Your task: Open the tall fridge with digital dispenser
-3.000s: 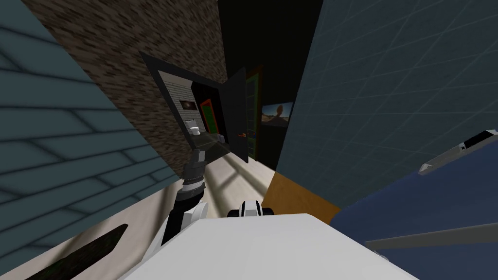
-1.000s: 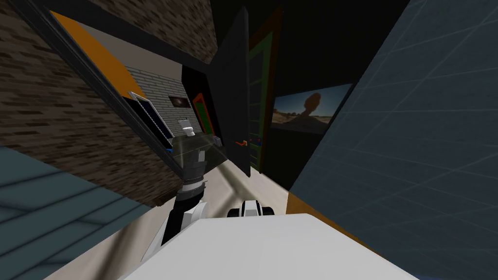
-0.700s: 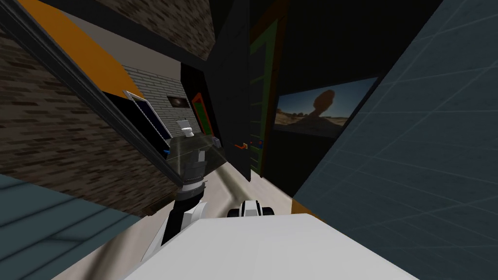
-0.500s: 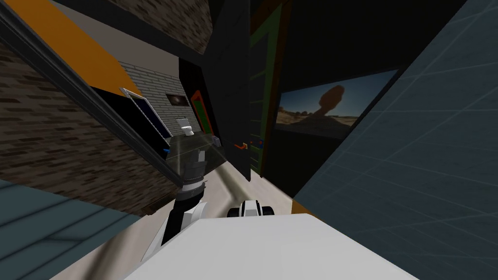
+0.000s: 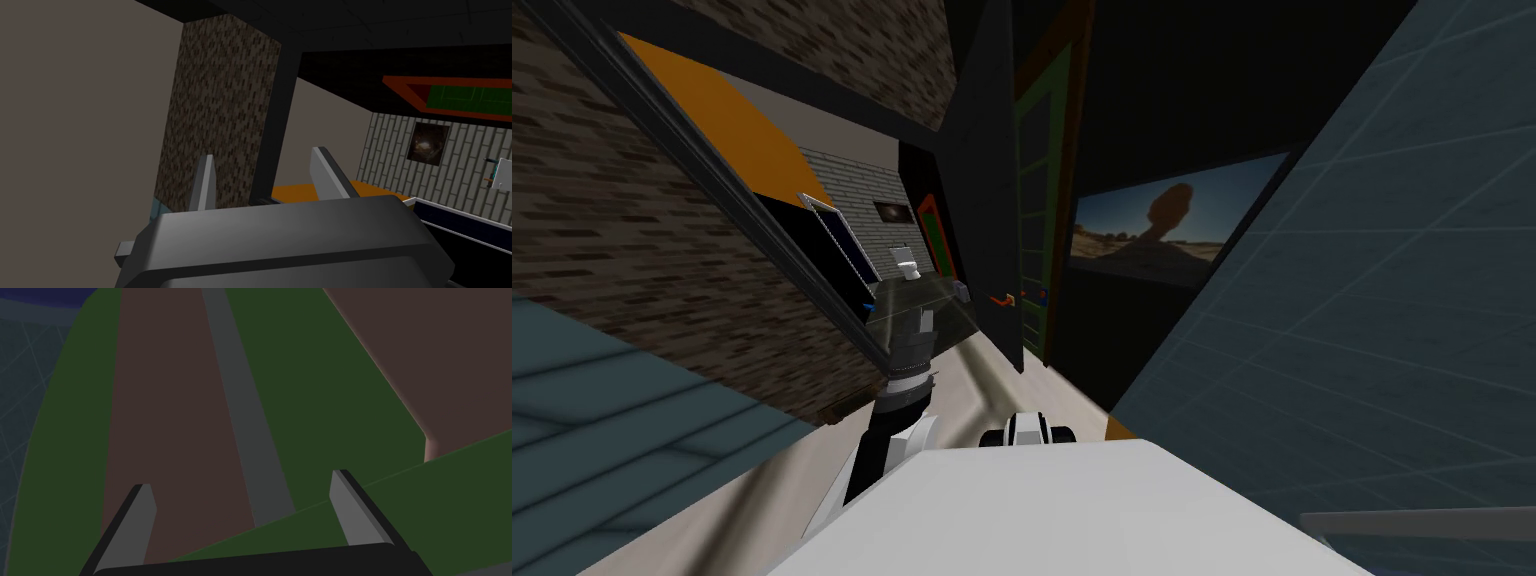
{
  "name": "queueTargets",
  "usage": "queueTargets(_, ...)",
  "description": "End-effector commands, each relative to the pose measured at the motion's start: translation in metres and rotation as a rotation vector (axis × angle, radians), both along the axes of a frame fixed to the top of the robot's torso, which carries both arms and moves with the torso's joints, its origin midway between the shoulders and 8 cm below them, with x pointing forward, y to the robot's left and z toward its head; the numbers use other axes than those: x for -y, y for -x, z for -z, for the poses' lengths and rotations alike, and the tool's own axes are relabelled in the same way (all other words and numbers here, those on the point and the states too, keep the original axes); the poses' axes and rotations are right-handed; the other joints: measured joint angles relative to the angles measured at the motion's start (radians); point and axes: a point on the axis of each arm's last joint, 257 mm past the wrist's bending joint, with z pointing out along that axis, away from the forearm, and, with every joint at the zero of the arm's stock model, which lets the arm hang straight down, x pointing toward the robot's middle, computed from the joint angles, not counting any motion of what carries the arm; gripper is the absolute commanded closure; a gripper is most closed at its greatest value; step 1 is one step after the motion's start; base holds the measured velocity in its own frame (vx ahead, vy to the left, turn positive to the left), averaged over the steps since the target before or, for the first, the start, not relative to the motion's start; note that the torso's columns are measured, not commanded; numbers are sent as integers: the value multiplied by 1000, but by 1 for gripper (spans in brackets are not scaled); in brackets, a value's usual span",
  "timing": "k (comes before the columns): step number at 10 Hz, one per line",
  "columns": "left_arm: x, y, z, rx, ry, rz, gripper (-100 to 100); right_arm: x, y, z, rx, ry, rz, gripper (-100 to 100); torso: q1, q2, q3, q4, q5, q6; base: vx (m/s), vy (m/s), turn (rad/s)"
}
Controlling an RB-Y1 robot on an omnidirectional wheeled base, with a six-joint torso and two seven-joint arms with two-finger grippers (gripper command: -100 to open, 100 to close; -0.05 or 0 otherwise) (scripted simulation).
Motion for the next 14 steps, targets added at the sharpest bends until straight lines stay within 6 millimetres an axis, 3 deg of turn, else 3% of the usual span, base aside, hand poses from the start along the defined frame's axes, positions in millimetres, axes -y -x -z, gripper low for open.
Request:
queueTargets(1, 0, 0, 0, 0, 0, 0, 0, -4, -12, -42, -21, 110, -30, -100, 5, 0, 0, 0, 2, 1, -22, -128, 78)
queueTargets(2, 0, 0, 0, 0, 0, 0, 0, -4, -12, -42, -21, 110, -30, -100, 5, 1, 0, 0, 2, 0, -18, -106, 57)
queueTargets(3, 0, 0, 0, 0, 0, 0, 0, -7, -21, -66, -35, 177, -51, -100, 5, 2, 1, 1, 2, 1, -25, -123, 100)
queueTargets(4, 0, 0, 0, 0, 0, 0, 0, -7, -21, -66, -35, 177, -51, -100, 1, 3, 2, 1, 1, 0, -30, -102, 58)
queueTargets(5, 0, 0, 0, 0, 0, 0, 0, -13, -31, -90, -48, 247, -75, -100, 2, 3, 2, 1, 1, 1, -48, -134, 111)
queueTargets(6, 0, 0, 0, 0, 0, 0, 0, -13, -31, -90, -48, 247, -75, -100, -1, 4, 3, 1, 0, 0, -36, -128, 55)
queueTargets(8, 0, 0, 0, 0, 0, 0, 0, -26, -52, -131, -76, 368, -126, -100, 0, 3, 2, 1, 0, 0, -78, -170, 144)
queueTargets(9, 0, 0, 0, 0, 0, 0, 0, -29, -53, -137, -72, 392, -130, -100, -3, 5, 3, 2, -1, 0, -82, -184, 82)
queueTargets(10, 0, 0, 0, 0, 0, 0, 0, -39, -65, -158, -85, 459, -161, -100, -1, 3, 3, 2, 0, 1, -36, -199, 125)
queueTargets(12, 0, 0, 0, 0, 0, 0, 0, -40, -65, -160, -84, 467, -163, -100, 4, -1, 0, 0, 1, 1, -14, -102, 34)
queueTargets(13, 0, 0, 0, 0, 0, 0, 0, -53, -77, -181, -94, 542, -198, -100, 9, 0, 0, 0, 3, 1, -30, -89, 126)
queueTargets(14, 0, 0, 0, 0, 0, 0, 0, -53, -77, -181, -94, 542, -198, -100, 4, 2, 1, 0, 2, 0, -51, -115, 94)
